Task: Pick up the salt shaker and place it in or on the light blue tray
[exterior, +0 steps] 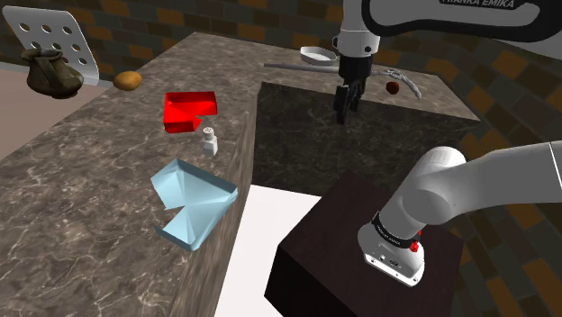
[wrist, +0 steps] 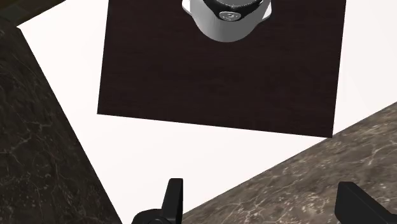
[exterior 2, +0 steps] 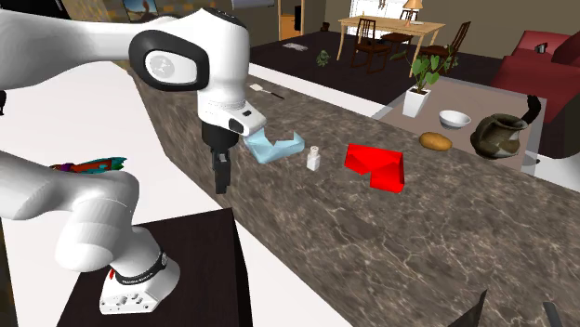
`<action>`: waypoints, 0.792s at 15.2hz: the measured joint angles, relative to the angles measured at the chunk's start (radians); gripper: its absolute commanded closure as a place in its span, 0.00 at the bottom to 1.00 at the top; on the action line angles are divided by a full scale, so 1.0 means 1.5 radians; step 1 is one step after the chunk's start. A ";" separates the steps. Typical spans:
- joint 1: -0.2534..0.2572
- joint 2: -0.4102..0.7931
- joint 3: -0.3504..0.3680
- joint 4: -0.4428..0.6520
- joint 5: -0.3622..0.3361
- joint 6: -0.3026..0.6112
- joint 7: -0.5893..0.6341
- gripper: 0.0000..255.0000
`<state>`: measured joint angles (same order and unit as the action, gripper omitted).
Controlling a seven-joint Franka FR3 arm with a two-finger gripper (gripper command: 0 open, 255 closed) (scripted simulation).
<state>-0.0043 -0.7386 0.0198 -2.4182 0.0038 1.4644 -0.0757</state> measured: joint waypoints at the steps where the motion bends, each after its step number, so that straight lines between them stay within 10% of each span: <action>1: 0.000 0.000 0.000 0.000 0.000 0.000 0.000 0.00; 12: 0.026 0.253 0.075 0.148 0.038 0.091 0.084 0.00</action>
<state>0.0342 -0.3583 0.1322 -2.1956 0.0613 1.6003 0.0509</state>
